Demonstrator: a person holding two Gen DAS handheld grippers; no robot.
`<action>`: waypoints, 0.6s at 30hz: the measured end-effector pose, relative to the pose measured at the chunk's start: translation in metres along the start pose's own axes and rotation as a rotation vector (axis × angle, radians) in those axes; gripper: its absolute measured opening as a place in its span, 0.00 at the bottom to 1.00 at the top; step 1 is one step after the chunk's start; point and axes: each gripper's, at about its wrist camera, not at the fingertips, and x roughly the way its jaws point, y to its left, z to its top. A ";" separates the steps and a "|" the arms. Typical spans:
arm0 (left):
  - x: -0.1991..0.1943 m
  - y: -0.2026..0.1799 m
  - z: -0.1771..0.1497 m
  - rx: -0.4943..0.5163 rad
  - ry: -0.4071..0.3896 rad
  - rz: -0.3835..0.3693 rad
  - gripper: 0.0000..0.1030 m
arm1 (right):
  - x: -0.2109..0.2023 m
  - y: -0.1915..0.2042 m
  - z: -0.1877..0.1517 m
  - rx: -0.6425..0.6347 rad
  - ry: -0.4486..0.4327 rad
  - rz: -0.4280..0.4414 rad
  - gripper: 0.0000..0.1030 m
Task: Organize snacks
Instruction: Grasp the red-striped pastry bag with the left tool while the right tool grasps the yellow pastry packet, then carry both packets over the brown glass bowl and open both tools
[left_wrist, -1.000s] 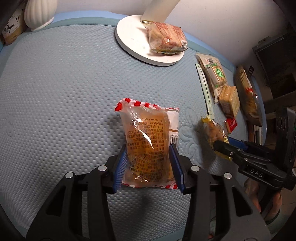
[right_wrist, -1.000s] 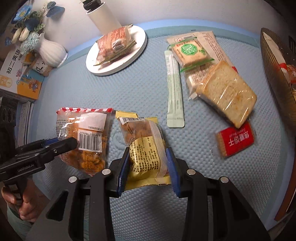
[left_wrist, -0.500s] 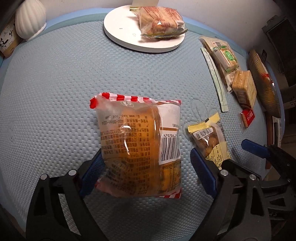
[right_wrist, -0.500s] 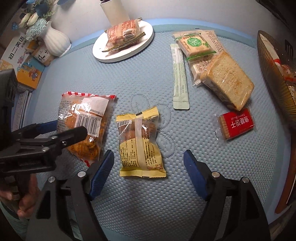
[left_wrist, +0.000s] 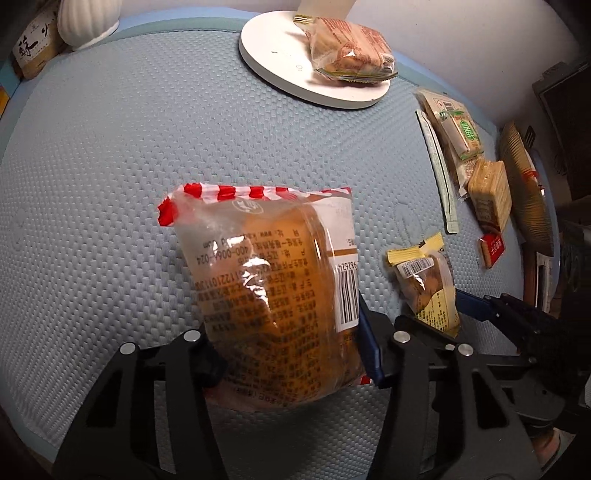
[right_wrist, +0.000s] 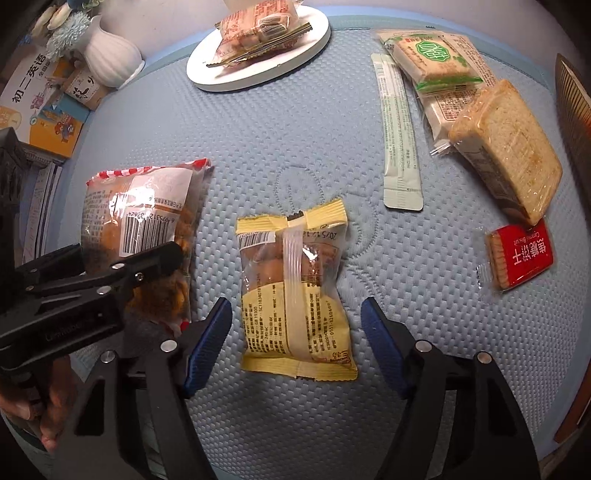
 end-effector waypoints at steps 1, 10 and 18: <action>0.000 0.002 -0.001 -0.007 -0.001 0.008 0.53 | 0.002 0.002 -0.001 -0.012 -0.001 -0.009 0.64; -0.022 -0.014 -0.012 0.007 -0.057 -0.015 0.53 | -0.001 0.008 -0.004 -0.037 -0.012 -0.013 0.44; -0.041 -0.070 0.015 0.066 -0.114 -0.117 0.53 | -0.051 -0.020 -0.014 -0.024 -0.107 0.015 0.44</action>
